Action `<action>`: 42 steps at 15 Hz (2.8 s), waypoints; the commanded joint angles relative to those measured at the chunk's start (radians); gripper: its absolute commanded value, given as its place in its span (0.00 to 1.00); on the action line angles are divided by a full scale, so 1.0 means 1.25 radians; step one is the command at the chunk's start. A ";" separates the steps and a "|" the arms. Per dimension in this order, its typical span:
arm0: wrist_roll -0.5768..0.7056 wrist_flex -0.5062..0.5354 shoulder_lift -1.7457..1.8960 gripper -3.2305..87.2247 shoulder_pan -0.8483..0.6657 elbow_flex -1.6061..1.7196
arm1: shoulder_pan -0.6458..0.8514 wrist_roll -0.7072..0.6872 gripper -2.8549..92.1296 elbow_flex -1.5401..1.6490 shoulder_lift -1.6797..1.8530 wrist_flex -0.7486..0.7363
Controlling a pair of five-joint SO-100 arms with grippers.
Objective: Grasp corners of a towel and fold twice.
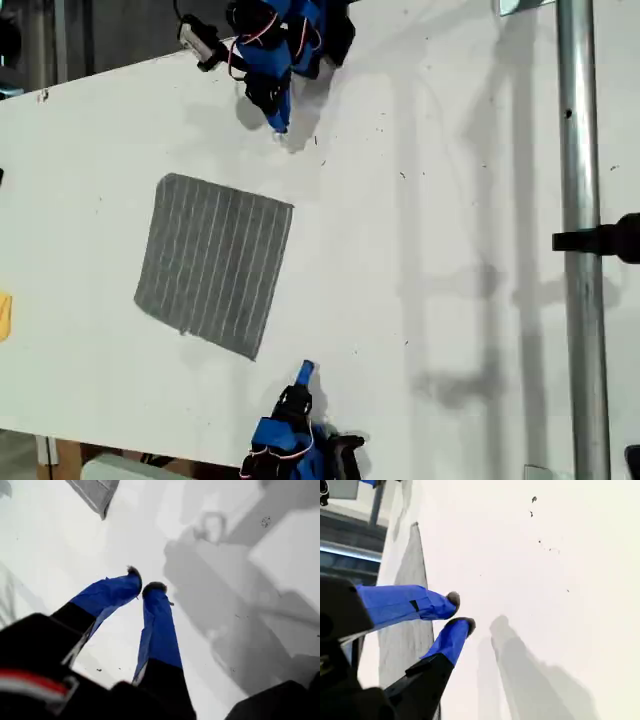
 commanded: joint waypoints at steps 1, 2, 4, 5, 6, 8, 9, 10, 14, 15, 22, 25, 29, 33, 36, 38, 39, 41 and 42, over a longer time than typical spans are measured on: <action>-0.405 -0.002 0.006 0.01 -0.210 0.010 | -0.112 0.004 0.03 -0.006 0.005 0.013; -0.394 -0.005 0.006 0.01 -0.206 0.009 | -0.119 0.004 0.03 -0.006 0.005 0.013; -0.393 -0.005 0.006 0.01 -0.205 0.009 | -0.130 0.004 0.03 -0.006 0.005 0.013; -0.394 -0.005 0.006 0.01 -0.205 0.009 | -0.131 0.004 0.03 -0.006 0.005 0.013; -0.399 0.001 0.006 0.01 -0.207 0.009 | -0.141 0.005 0.03 -0.006 0.005 0.013; -0.409 0.001 0.006 0.01 -0.206 0.007 | -0.151 0.010 0.03 -0.006 0.005 0.013; -0.404 0.004 0.006 0.01 -0.205 0.007 | -0.155 0.011 0.03 -0.007 0.005 0.013; -0.393 0.011 0.006 0.01 -0.202 0.002 | -0.155 0.020 0.03 -0.010 0.005 0.012; -0.480 0.013 0.005 0.00 -0.146 -0.061 | -0.188 0.039 0.03 -0.087 -0.012 -0.010; -0.488 0.029 -0.018 0.00 -0.144 -0.123 | -0.189 0.036 0.03 -0.112 -0.025 -0.029; -0.269 0.088 -0.562 0.00 -0.270 -0.685 | -0.107 -0.204 0.03 -0.684 -0.752 -0.172; -0.136 0.157 -0.780 0.00 -0.318 -0.962 | -0.066 -0.331 0.03 -0.985 -1.012 -0.087; -0.027 0.243 -0.938 0.00 -0.383 -1.176 | -0.038 -0.512 0.03 -1.361 -1.307 0.070; -0.026 0.252 -0.956 0.00 -0.387 -1.171 | -0.050 -0.684 0.33 -1.446 -1.357 0.103; -0.032 0.244 -0.955 0.00 -0.383 -1.151 | -0.026 -0.725 0.49 -1.473 -1.366 0.162; -0.034 0.237 -0.955 0.00 -0.380 -1.144 | -0.013 -0.756 0.51 -1.460 -1.395 0.169; -0.037 0.233 -0.956 0.00 -0.378 -1.139 | -0.012 -0.771 0.51 -1.448 -1.424 0.156; -0.044 0.226 -0.956 0.00 -0.371 -1.130 | -0.006 -0.793 0.48 -1.436 -1.513 0.128; -0.047 0.226 -0.956 0.00 -0.369 -1.125 | -0.002 -0.798 0.48 -1.437 -1.563 0.115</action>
